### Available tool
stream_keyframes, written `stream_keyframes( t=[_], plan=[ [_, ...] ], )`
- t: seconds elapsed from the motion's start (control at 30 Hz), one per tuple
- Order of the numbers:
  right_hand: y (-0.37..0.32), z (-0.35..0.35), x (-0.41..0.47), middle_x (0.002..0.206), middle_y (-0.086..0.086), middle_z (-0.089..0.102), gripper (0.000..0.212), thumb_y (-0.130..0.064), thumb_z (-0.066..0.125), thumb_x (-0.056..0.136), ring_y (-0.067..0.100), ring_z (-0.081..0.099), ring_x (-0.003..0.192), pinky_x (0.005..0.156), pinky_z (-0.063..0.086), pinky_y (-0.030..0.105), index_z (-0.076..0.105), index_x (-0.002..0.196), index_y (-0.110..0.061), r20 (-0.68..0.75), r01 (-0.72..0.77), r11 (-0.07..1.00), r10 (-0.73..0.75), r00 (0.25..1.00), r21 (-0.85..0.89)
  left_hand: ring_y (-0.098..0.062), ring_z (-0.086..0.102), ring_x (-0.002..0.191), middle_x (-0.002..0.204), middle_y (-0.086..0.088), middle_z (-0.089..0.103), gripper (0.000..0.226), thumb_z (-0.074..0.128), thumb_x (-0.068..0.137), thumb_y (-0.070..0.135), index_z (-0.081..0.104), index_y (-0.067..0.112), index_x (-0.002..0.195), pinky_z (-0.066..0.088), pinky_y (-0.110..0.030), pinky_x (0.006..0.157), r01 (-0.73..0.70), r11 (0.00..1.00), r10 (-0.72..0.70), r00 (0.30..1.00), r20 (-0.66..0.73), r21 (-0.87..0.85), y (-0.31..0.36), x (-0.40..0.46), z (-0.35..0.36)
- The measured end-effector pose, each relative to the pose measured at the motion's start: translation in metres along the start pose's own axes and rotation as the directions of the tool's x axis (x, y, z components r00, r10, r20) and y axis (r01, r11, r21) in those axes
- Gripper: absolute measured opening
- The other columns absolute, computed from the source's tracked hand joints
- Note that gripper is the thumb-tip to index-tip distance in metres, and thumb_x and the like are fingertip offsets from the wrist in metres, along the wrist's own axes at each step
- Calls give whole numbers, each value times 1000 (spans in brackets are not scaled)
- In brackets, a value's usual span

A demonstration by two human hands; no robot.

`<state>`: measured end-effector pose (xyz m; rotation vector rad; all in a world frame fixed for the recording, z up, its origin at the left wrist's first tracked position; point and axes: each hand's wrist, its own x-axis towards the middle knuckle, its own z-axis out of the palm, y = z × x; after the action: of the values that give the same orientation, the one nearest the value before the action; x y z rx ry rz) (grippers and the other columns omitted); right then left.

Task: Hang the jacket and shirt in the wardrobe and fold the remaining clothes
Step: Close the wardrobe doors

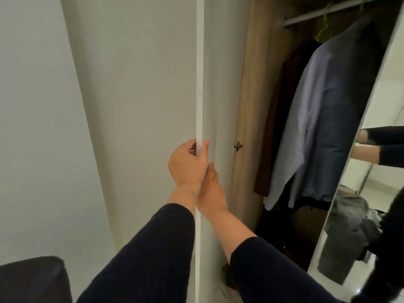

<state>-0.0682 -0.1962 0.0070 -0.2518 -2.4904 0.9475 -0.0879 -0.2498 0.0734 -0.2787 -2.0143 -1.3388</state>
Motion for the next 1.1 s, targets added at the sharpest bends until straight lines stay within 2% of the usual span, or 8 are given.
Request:
stream_keyframes(
  t=[0.23,0.4,0.5,0.57,0.63,0.73,0.9,1.1],
  plan=[
    [64,-93,-30,129,4,56,55,-26,52,92,27,58,113,91,51,44,30,143,-24,58,-37,999,38,998,-22,-3,61,100,114,10,65,40,57,90,46,62,24,123,44,-15,83,-17,991,40,984,171,-130,63,-66,47],
    [118,-170,-45,156,1,25,67,-27,52,95,24,27,143,114,27,50,18,152,-19,12,-121,924,135,991,-363,-6,55,111,126,5,59,40,51,97,20,50,22,137,43,-20,94,-37,964,133,924,359,-263,94,-96,87],
    [140,-212,-45,161,1,2,68,-20,46,95,20,-1,149,118,8,53,10,153,-15,-102,-191,772,163,981,-606,-14,45,132,143,5,47,45,38,100,19,38,24,144,34,-40,112,-71,961,203,838,507,-267,108,-107,112],
    [151,-233,-42,161,5,-7,70,-21,45,94,23,-10,148,117,5,57,8,153,-13,-158,-227,659,164,974,-717,-16,32,140,154,6,29,55,34,100,12,20,27,150,23,-45,117,-153,963,261,717,646,-220,121,-112,121],
    [158,-251,-40,160,9,-14,71,-24,44,94,27,-17,146,115,0,61,7,153,-11,-209,-261,552,157,965,-792,-17,21,144,160,6,7,68,33,98,3,0,26,152,13,-39,119,-266,949,298,568,767,-172,132,-113,130],
    [168,-272,-39,159,13,-17,74,-32,44,93,31,-20,145,112,-7,64,6,153,-10,-226,-257,385,124,966,-887,-19,27,142,157,7,-20,80,38,94,-4,-14,20,150,27,-30,111,-373,917,310,440,843,-143,144,-112,149],
    [187,-277,-36,158,13,-19,84,-41,49,90,33,-25,143,109,-11,65,2,153,-12,-226,-251,228,132,965,-941,-24,30,141,149,4,-40,91,44,90,-6,-21,18,148,38,-35,108,-363,917,291,331,898,-164,157,-112,186],
    [207,-274,-26,159,12,-15,84,-45,55,88,36,-25,142,114,1,61,10,152,-14,-223,-246,216,125,967,-945,-23,16,146,145,7,-46,98,52,90,5,-25,27,146,8,-54,118,-366,917,278,312,908,-155,162,-118,217]
  ],
)
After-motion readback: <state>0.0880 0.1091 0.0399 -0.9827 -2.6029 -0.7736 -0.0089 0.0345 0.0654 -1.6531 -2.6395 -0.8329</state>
